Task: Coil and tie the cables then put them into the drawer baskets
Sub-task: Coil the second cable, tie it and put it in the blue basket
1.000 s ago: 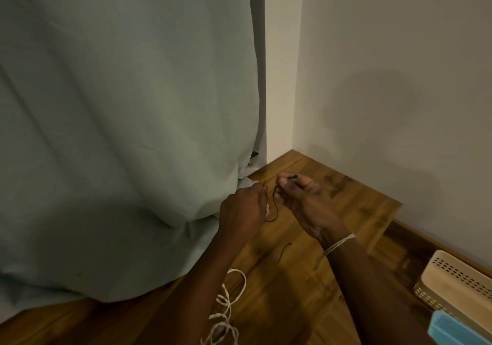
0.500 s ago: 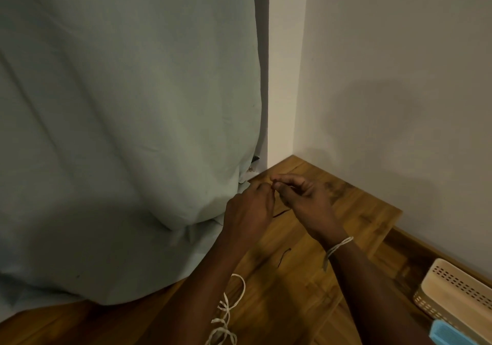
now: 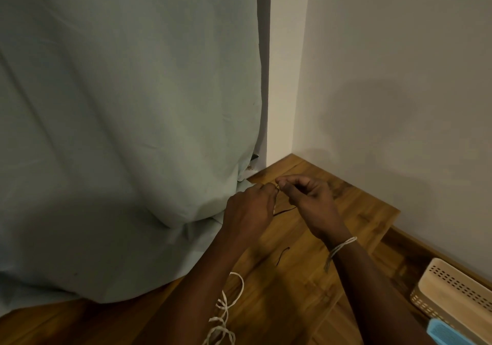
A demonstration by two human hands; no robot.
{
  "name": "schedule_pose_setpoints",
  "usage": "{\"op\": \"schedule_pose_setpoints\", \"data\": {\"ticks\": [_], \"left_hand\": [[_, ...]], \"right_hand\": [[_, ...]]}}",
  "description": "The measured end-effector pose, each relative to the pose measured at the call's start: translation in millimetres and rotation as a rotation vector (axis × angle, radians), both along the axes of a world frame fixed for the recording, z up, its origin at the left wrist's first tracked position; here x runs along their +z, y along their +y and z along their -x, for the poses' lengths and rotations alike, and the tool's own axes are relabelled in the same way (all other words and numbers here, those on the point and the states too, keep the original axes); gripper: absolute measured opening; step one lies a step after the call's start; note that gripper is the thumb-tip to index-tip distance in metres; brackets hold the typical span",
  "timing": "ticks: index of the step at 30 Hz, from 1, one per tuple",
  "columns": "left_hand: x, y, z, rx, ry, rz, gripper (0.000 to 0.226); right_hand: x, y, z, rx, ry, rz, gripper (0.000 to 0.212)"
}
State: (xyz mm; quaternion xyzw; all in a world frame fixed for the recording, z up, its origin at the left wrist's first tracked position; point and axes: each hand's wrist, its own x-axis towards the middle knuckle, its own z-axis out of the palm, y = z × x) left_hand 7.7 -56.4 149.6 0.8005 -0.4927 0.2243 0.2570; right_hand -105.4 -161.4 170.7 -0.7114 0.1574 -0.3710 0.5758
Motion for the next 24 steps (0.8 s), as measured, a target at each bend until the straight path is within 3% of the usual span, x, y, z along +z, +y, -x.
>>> {"op": "schedule_pose_setpoints", "data": {"ticks": [5,9,13,17,18,20,24], "left_hand": [[-4,-5,-4,-0.024,-0.021,-0.022,0.032],[-2,-4,-2,-0.017,-0.188,0.137,0.056],[-8,-6,-6,-0.091,-0.23,0.339,0.042],[-3,-8,-3,-0.192,-0.168,0.296,0.015],[-6,-8,-3,-0.185,-0.163,0.305,0.022],[-2,-4,-3,-0.158,-0.119,0.231,0.01],[-7,-10,-8,-0.132,-0.157,0.218,0.023]], "right_hand": [[-4,-5,1,0.011,0.033,0.01,0.012],[-6,-5,3,0.045,0.015,-0.025,0.013],[-7,-6,3,0.045,0.025,0.044,0.013],[-10,-7,3,0.026,0.072,0.149,0.012],[-11,-6,3,0.022,0.07,0.159,0.012],[-10,-4,4,0.01,0.043,0.153,0.012],[-9,-2,5,-0.017,-0.018,0.071,0.012]]}}
